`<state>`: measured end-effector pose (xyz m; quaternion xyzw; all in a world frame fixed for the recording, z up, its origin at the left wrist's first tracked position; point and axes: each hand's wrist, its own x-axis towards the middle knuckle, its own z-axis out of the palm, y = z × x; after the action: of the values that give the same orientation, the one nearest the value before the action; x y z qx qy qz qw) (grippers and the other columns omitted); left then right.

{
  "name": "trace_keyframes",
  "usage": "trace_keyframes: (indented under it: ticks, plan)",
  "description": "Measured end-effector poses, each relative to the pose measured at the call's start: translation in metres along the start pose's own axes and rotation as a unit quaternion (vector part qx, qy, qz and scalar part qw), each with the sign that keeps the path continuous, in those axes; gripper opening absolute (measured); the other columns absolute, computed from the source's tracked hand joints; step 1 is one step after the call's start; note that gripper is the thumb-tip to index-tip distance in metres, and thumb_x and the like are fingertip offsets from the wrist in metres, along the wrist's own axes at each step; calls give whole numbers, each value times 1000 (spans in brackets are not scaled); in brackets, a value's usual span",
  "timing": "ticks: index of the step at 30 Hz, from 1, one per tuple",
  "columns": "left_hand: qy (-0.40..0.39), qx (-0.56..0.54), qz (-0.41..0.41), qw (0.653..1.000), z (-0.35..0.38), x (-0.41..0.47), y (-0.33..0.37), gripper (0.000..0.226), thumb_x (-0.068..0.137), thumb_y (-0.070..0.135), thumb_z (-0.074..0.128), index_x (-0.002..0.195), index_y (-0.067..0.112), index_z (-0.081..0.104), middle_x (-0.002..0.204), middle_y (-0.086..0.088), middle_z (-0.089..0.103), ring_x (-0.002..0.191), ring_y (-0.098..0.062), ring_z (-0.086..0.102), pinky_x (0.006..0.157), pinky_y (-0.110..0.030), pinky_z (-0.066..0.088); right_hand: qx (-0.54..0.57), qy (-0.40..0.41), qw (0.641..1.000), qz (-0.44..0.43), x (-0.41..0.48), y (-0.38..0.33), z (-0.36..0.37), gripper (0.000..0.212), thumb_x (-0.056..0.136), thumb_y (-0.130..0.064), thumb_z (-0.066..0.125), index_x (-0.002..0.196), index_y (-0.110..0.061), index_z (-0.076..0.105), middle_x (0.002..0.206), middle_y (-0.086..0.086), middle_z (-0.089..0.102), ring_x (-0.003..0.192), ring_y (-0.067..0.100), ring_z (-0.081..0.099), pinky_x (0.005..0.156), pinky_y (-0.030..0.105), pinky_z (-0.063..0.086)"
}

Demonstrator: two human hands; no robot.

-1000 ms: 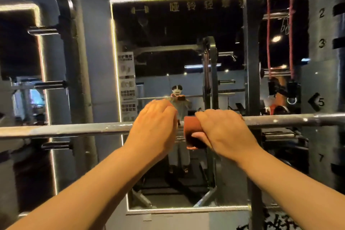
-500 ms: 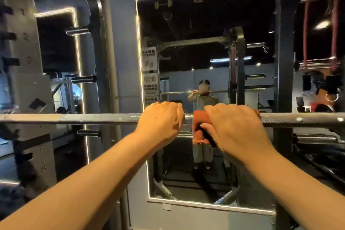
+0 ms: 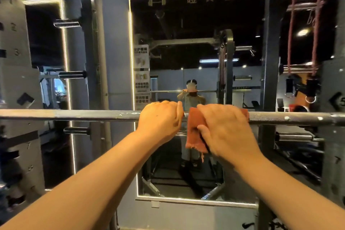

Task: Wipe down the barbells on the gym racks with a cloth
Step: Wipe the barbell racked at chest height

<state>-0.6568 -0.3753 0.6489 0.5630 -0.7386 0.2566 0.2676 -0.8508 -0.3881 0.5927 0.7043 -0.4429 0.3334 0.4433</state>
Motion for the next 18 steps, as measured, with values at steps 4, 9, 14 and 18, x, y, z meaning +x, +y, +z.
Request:
trace_keyframes:
  ticks: [4,9,14,18]
  plan:
    - [-6,12,-9,1000,2,3,-1,31,109,32,34,93,17,55,88,-2,64,82,-23,66,83,-43,57,1,6,991,131,24,-19,-12,43,107,-44,26,89,-19,57,82,0,54,73,21,41,71,36,27]
    - [-53,37,9,998,-6,4,-1,25,107,38,40,111,18,56,109,-3,67,103,-25,65,99,-44,50,104,-12,990,96,8,-44,-3,40,107,-36,35,136,-16,51,132,4,55,124,26,48,116,44,31]
    - [-69,-16,5,998,-7,1,-13,42,111,33,23,116,15,60,118,-5,67,122,-21,59,125,-45,16,-7,-82,997,15,-4,5,-18,54,106,-44,30,155,-20,37,144,5,52,135,27,46,115,47,33]
    - [-47,-51,6,998,-5,-8,-18,45,111,35,23,109,17,63,117,-4,68,120,-20,59,125,-43,20,18,-87,987,135,4,-14,-25,58,105,-46,19,147,-17,46,133,5,56,129,28,47,122,53,21]
